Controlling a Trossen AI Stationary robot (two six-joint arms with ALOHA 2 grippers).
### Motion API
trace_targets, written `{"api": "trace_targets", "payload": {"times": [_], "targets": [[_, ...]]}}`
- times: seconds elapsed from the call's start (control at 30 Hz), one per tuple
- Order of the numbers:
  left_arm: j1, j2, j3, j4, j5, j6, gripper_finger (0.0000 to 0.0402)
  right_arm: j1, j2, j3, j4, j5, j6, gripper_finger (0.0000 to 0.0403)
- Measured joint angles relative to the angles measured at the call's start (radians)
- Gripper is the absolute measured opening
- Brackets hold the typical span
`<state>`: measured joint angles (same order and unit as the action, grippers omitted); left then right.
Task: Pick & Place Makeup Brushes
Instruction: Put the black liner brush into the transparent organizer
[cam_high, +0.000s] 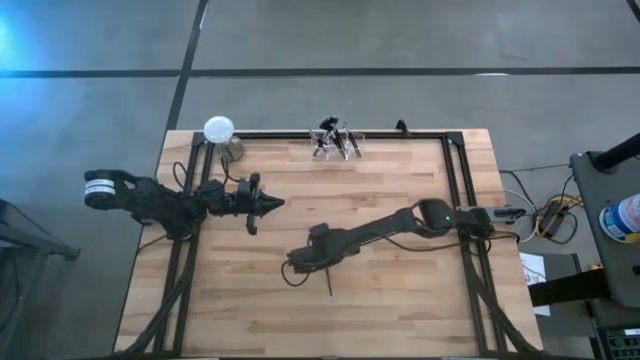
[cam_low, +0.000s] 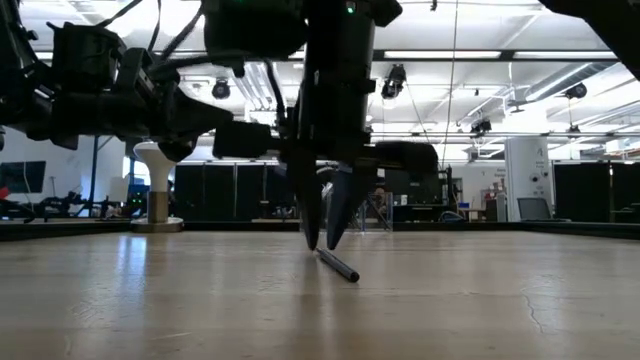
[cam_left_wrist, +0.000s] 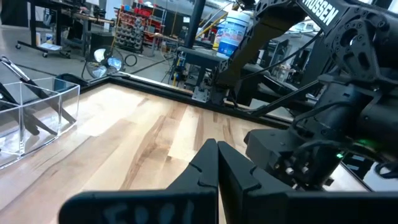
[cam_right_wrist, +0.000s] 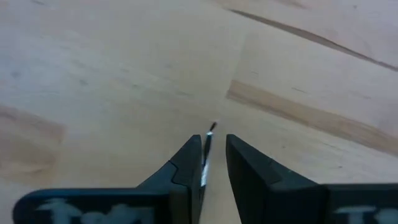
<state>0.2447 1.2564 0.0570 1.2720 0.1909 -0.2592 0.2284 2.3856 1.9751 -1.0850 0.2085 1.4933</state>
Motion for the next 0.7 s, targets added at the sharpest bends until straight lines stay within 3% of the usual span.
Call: {"api": "trace_targets", "payload": {"times": [0.47,0.7], "targets": [[0.000,0.000,0.000,0.002,0.000,-0.008,0.0000,0.001,-0.008,-0.061,0.090,0.007,-0.017,0.0013],[0.009,-0.003,0.000,0.013,0.000,-0.010,0.0000,0.001,-0.013,-0.036,0.103,0.055,-0.121,0.0010]]}}
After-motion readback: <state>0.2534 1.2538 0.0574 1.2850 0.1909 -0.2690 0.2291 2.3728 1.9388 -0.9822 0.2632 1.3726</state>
